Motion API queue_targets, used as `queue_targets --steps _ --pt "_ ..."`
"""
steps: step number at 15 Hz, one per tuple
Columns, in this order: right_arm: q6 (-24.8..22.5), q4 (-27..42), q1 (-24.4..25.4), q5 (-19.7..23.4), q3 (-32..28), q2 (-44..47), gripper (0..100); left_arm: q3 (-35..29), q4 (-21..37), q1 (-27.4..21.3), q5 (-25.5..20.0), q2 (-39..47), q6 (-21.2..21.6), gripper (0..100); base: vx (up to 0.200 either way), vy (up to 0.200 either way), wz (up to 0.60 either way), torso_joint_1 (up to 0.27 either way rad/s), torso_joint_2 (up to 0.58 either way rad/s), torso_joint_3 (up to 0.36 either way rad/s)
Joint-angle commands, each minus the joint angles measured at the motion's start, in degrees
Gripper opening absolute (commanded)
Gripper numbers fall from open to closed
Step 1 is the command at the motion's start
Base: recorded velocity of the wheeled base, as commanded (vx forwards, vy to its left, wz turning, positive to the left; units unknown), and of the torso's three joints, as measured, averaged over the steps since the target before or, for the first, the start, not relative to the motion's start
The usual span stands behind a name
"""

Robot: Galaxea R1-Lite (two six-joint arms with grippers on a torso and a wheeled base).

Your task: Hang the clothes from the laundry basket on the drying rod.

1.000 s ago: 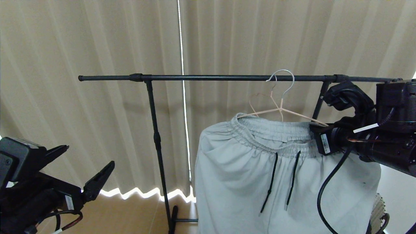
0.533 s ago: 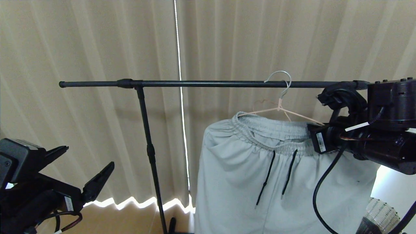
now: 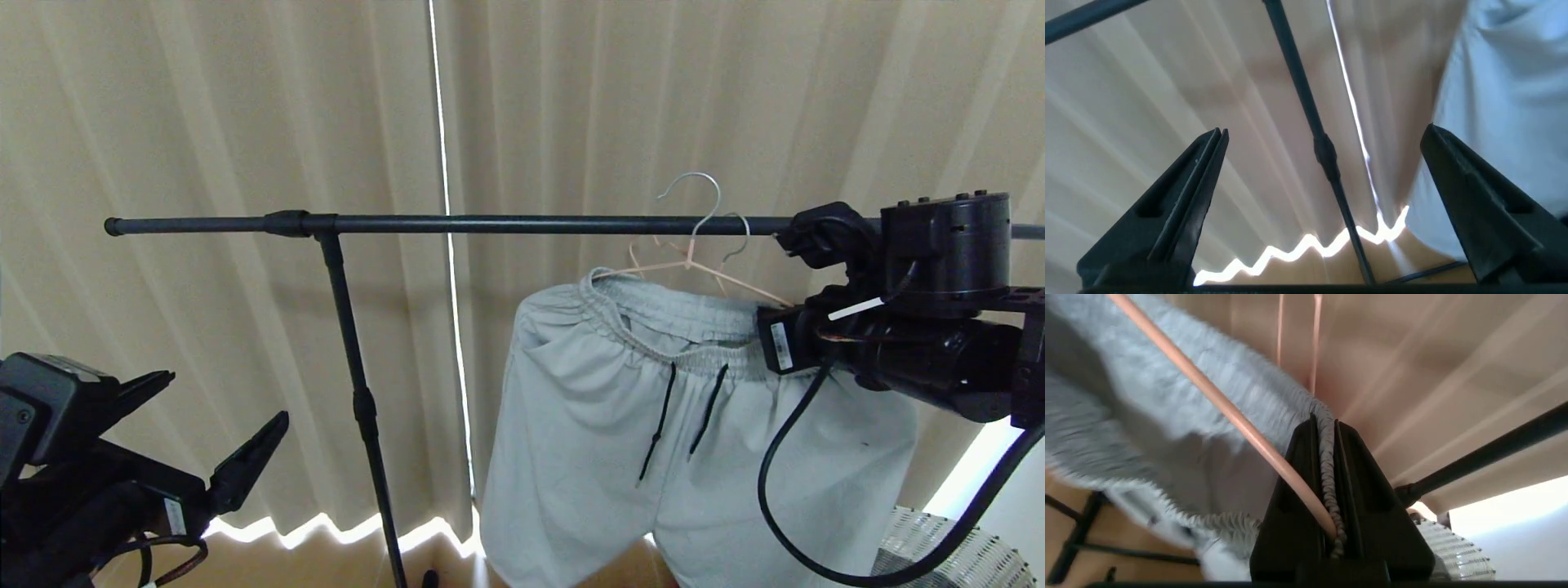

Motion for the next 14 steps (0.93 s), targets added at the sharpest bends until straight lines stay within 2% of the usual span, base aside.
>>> queue_targets --steps 1,6,14 --pt "0.86 0.00 1.42 -2.25 -2.47 4.42 0 0.13 0.02 0.02 -0.01 0.10 0.02 100 0.000 0.000 0.00 0.000 0.00 0.000" --pt "1.74 0.00 2.56 -11.39 -9.68 13.03 0 0.22 0.02 0.02 -0.01 0.10 -0.07 100 0.000 0.000 0.00 0.000 0.00 0.000" --pt "1.65 0.00 5.72 -12.09 -9.86 14.96 0 0.22 0.02 0.02 -0.01 0.10 -0.07 100 0.000 0.000 0.00 0.000 0.00 0.000"
